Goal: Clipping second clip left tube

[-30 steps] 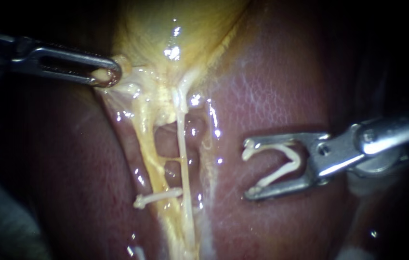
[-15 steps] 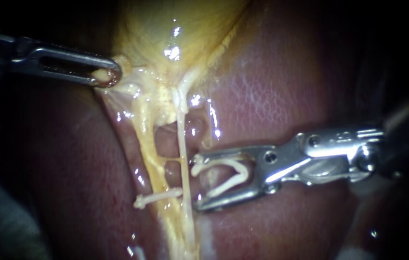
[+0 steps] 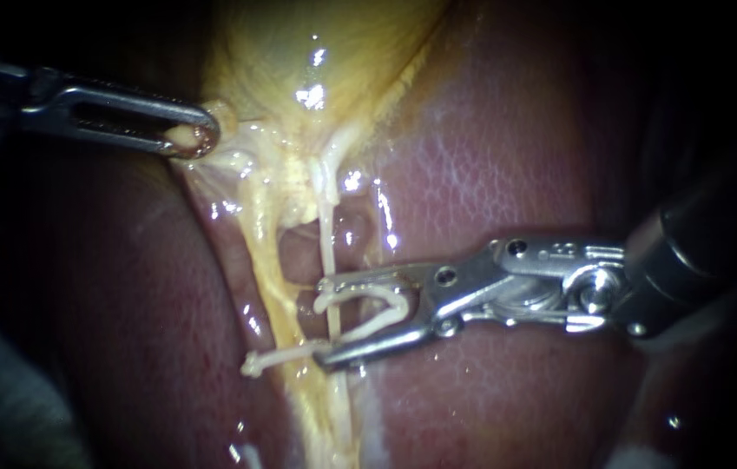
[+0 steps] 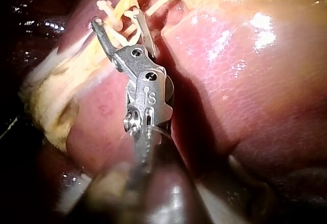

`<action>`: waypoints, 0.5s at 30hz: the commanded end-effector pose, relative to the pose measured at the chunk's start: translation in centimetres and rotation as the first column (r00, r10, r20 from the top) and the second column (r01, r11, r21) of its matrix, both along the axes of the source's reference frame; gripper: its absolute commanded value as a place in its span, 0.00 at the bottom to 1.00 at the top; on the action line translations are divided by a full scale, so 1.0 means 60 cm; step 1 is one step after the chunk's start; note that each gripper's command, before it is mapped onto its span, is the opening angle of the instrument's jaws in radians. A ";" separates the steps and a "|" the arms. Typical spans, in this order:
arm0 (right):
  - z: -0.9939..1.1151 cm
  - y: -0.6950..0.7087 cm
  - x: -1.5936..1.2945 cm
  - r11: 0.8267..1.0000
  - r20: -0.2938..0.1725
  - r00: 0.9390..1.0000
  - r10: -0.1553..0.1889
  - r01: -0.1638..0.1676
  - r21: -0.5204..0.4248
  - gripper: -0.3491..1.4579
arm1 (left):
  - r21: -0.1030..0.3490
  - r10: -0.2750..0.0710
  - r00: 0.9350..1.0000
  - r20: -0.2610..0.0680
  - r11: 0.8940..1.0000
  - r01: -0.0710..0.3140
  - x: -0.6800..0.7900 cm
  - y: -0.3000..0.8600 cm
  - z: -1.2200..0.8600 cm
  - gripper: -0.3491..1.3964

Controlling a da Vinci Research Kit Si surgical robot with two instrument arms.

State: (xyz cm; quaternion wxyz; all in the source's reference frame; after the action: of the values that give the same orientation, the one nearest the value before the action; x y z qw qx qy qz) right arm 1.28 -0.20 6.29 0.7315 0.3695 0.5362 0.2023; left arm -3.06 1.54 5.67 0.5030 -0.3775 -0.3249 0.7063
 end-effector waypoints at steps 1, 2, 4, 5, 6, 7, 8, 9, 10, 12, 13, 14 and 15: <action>0.0005 -0.0001 0.0000 1.000 0.001 1.000 -0.002 0.002 0.005 0.47 | 0.000 0.000 1.000 0.000 1.000 0.000 0.0000 0.0000 -0.0001 0.00; 0.0010 -0.0002 0.0001 1.000 0.002 1.000 -0.003 0.003 0.003 0.47 | 0.000 0.000 1.000 0.000 1.000 0.000 0.0000 0.0000 -0.0001 0.00; 0.0021 -0.0004 0.0001 1.000 0.006 1.000 -0.001 0.001 0.011 0.47 | 0.000 0.000 1.000 0.000 1.000 0.000 0.0000 0.0000 -0.0001 0.00; 0.0025 -0.0005 0.0001 1.000 0.009 1.000 0.000 0.000 0.015 0.47 | 0.000 0.000 1.000 0.000 1.000 0.000 0.0000 0.0000 -0.0001 0.00; 0.0030 -0.0006 0.0001 1.000 0.009 1.000 0.000 0.000 0.013 0.47 | 0.000 0.000 1.000 0.000 1.000 0.000 0.0000 0.0000 -0.0001 0.00; 0.0034 -0.0006 0.0001 1.000 0.011 1.000 0.001 -0.001 0.018 0.47 | 0.000 0.000 1.000 0.000 1.000 0.000 0.0000 0.0000 -0.0001 0.00; 0.0037 -0.0006 0.0001 1.000 0.011 1.000 0.001 -0.001 0.017 0.47 | 0.000 0.000 1.000 0.000 1.000 0.000 0.0000 0.0000 -0.0001 0.00; 0.0040 -0.0006 0.0000 1.000 0.012 1.000 0.001 -0.001 0.016 0.47 | 0.000 0.000 1.000 0.000 1.000 0.000 0.0000 0.0000 -0.0001 0.00; 0.0043 -0.0005 0.0000 1.000 0.012 1.000 0.001 -0.001 0.016 0.47 | 0.000 0.000 1.000 0.000 1.000 0.000 0.0000 0.0000 -0.0001 0.00; 0.0046 -0.0004 -0.0001 1.000 0.014 1.000 0.002 -0.002 0.020 0.47 | 0.000 0.000 1.000 0.000 1.000 0.000 0.0000 0.0000 -0.0001 0.00; 0.0047 -0.0004 -0.0001 1.000 0.014 1.000 0.002 -0.002 0.020 0.47 | 0.000 0.000 1.000 0.000 1.000 0.000 0.0000 0.0000 -0.0001 0.00; 0.0049 -0.0003 -0.0001 1.000 0.014 1.000 0.002 -0.002 0.020 0.47 | 0.000 0.000 1.000 0.000 1.000 0.000 0.0000 0.0000 -0.0001 0.00; 0.0050 -0.0003 -0.0001 1.000 0.014 1.000 0.002 -0.002 0.020 0.47 | 0.000 0.000 1.000 0.000 1.000 0.000 0.0000 0.0000 -0.0001 0.00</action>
State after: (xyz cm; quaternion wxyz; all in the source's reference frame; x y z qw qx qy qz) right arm 1.27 -0.21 6.60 0.7313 0.3749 0.5294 0.2107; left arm -3.06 1.53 5.67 0.5030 -0.3775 -0.3249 0.7063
